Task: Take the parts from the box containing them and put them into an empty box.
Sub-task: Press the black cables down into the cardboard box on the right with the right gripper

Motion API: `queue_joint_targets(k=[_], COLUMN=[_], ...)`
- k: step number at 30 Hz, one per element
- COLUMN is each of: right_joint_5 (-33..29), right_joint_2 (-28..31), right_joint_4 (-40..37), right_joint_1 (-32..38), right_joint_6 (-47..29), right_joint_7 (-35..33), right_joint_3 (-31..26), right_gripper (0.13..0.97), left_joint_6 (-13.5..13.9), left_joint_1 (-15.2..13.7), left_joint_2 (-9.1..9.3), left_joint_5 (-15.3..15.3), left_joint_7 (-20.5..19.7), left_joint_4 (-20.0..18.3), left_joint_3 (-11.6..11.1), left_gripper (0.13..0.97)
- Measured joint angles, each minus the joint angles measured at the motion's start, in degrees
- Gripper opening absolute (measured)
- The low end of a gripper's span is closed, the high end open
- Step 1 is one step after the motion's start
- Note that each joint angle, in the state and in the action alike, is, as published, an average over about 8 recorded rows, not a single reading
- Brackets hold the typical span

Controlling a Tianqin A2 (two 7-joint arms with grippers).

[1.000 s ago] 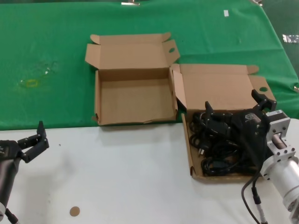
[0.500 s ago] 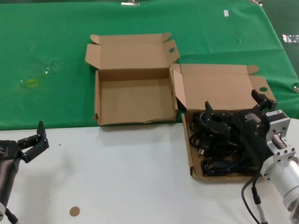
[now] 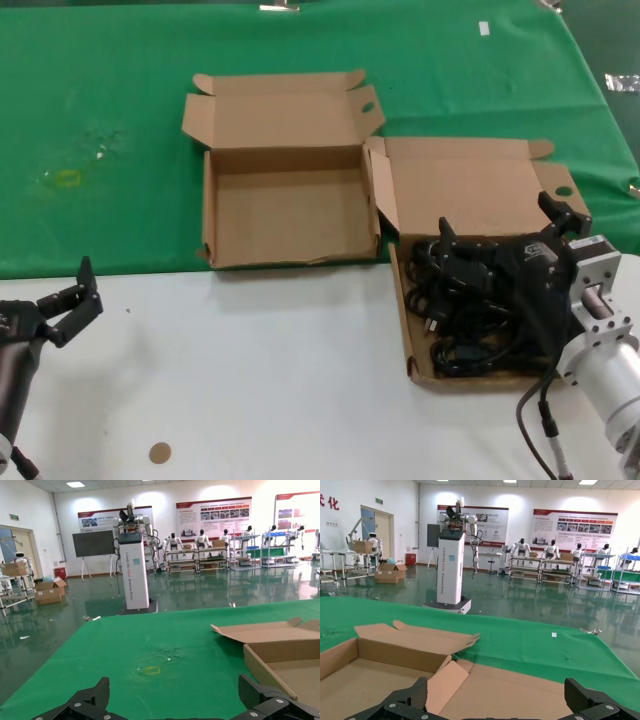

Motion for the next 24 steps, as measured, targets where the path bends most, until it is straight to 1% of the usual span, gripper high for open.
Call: queue_joint_targets(k=[2, 6, 10, 14, 15, 23, 24], right_joint_5=[0.0, -0.3, -1.0, -1.6, -1.8, -5.7, -6.3], right_joint_2=[0.2, 0.9, 3.3, 7.6, 8.9, 19.3, 20.5], right_joint_4=[0.0, 0.0, 0.0, 0.2, 0.1, -0.5, -0.6], right_joint_1=[0.1, 0.4, 1.1, 2.5, 2.9, 7.2, 7.8], right_joint_6=[0.1, 0.1, -0.5, -1.4, -1.7, -7.2, -8.3], right_joint_7=[0.0, -0.1, -0.2, 0.8, 1.2, 4.2, 4.5], right_joint_3=[-0.2, -0.7, -1.7, -3.5, -4.0, -7.0, -7.3], right_gripper=[0.966, 0.966, 0.966, 0.966, 0.966, 0.966, 0.966], left_joint_6=[0.0, 0.0, 0.0, 0.0, 0.0, 0.0, 0.0], left_joint_1=[0.0, 0.0, 0.0, 0.0, 0.0, 0.0, 0.0], left_joint_2=[0.0, 0.0, 0.0, 0.0, 0.0, 0.0, 0.0], left_joint_5=[0.0, 0.0, 0.0, 0.0, 0.0, 0.0, 0.0], left_joint_7=[0.0, 0.0, 0.0, 0.0, 0.0, 0.0, 0.0], left_joint_4=[0.0, 0.0, 0.0, 0.0, 0.0, 0.0, 0.0], left_joint_3=[0.0, 0.0, 0.0, 0.0, 0.0, 0.0, 0.0], left_gripper=[0.907, 0.907, 0.843, 0.779, 0.779, 0.578, 0.578])
